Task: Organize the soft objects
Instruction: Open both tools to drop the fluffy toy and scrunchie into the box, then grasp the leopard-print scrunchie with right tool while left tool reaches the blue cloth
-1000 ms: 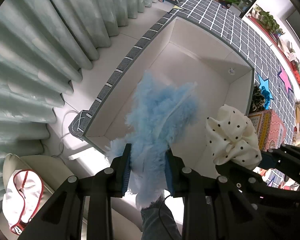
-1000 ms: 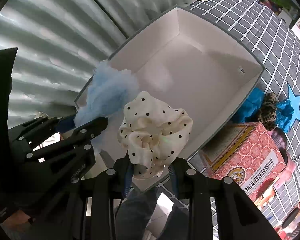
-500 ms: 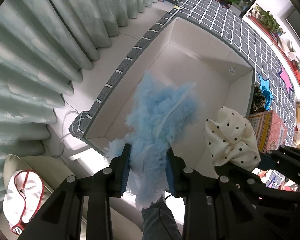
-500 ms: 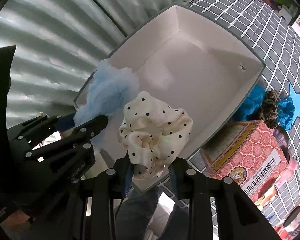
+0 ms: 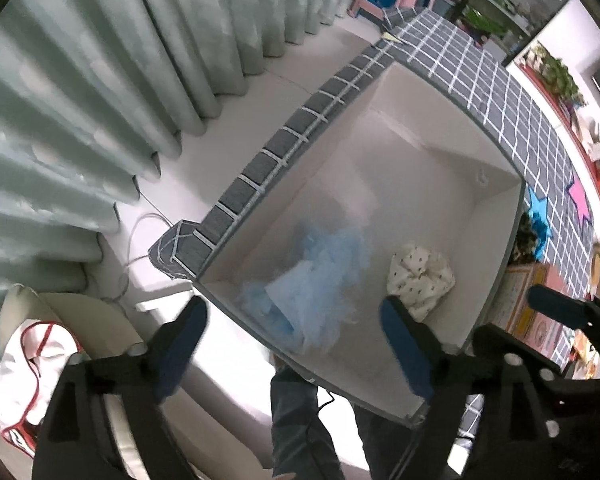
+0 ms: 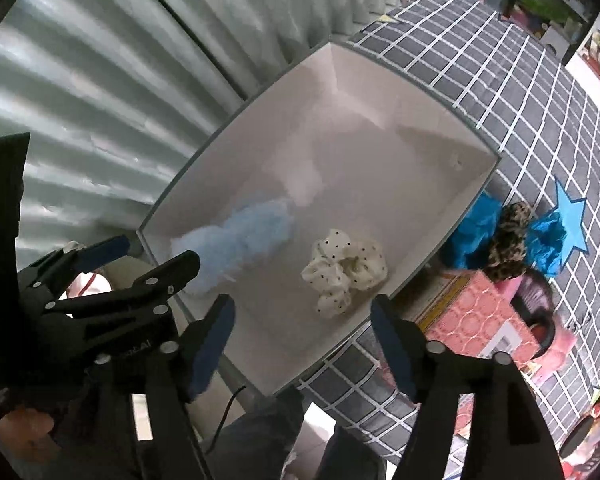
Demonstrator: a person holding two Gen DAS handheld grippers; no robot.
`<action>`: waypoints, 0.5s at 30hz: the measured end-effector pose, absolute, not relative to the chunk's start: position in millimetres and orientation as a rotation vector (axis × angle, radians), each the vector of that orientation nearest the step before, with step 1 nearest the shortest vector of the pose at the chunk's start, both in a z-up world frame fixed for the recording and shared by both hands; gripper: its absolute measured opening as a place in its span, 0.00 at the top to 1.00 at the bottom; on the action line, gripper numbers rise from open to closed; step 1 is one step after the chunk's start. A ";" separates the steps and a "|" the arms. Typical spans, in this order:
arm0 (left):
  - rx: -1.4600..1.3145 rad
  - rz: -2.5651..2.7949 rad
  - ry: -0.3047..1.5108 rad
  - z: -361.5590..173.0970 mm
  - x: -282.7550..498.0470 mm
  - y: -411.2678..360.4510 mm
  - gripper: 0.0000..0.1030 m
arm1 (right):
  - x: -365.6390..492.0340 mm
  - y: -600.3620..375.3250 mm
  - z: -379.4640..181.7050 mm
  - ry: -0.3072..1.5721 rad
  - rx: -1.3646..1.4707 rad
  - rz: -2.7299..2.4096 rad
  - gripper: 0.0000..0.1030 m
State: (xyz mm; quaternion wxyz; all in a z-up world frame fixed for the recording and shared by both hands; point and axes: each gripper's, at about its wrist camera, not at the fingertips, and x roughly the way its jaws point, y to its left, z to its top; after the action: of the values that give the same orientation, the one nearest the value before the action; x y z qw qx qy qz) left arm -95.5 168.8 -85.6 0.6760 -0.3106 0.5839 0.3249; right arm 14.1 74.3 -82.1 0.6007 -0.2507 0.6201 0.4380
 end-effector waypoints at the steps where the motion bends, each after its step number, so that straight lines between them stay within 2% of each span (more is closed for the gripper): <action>1: -0.699 0.733 1.308 -84.2 -94.3 169.4 0.06 | 16.9 73.4 -79.3 1.426 -0.579 1.006 0.17; 2: -0.701 0.732 1.305 -82.9 -92.2 169.8 0.00 | 20.6 72.5 -75.3 1.415 -0.565 1.001 0.13; 11: -0.708 0.643 1.286 -75.2 -61.0 159.8 0.00 | 81.3 37.1 -46.9 1.369 -0.420 0.889 0.13; 15: -0.705 0.598 1.290 -72.0 -43.6 151.5 0.00 | 123.6 4.9 -52.4 1.377 -0.374 0.780 0.13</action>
State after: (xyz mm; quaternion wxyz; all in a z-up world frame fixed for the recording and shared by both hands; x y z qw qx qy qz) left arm -43.6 151.5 -72.0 0.7012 -0.3168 0.5795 0.2685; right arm 123.6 4.9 -52.4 0.6874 -0.1670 0.6150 0.3484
